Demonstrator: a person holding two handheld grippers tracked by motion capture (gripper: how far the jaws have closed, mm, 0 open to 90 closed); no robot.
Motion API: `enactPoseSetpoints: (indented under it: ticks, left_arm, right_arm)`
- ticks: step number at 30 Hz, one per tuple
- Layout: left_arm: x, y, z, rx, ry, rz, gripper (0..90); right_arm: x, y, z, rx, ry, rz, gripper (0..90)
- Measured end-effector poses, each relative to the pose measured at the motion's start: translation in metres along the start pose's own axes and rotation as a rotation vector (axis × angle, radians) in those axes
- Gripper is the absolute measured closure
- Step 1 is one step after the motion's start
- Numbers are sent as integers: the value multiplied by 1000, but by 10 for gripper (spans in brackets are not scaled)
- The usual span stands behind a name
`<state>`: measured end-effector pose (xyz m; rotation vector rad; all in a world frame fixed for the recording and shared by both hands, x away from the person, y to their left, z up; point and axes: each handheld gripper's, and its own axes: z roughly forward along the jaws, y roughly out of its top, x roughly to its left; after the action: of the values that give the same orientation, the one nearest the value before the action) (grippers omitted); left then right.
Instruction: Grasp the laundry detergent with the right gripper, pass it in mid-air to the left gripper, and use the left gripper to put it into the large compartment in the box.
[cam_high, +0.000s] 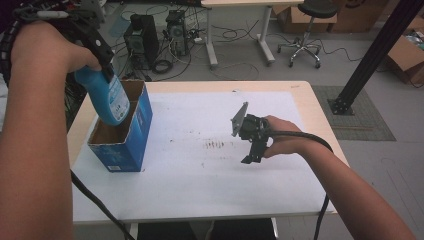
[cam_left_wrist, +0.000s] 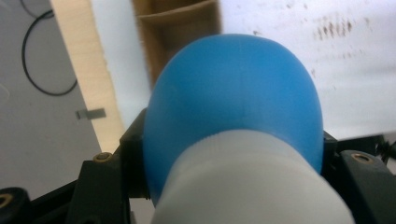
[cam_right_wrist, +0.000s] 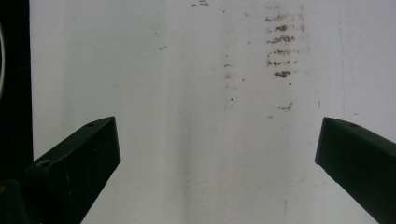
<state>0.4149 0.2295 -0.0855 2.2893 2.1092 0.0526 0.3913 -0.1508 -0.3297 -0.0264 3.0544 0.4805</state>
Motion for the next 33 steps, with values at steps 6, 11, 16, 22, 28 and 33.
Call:
enactPoseSetpoints:
  ticks: [6, 11, 16, 22, 28, 33]
  left_arm:
    - [14, 4, 12, 9, 20, -49, 385]
    - [18, 7, 23, 22, 31, -56, 385]
    - [18, 9, 36, 28, 16, -54, 385]
    - [15, 11, 59, 45, 5, -46, 385]
    - [18, 11, 87, 56, -11, -43, 385]
    - [21, 12, 109, 74, -4, -52, 384]
  right_arm:
    - [-1, -2, 0, 13, -1, 2, 0]
    - [-1, -3, 0, 19, -4, 4, 0]
    - [0, -2, -1, 22, -7, 3, 0]
    - [1, -2, -2, 22, -11, 5, 0]
    - [0, -1, 0, 33, -4, 0, 0]
    - [1, -1, 0, 44, 0, -1, 0]
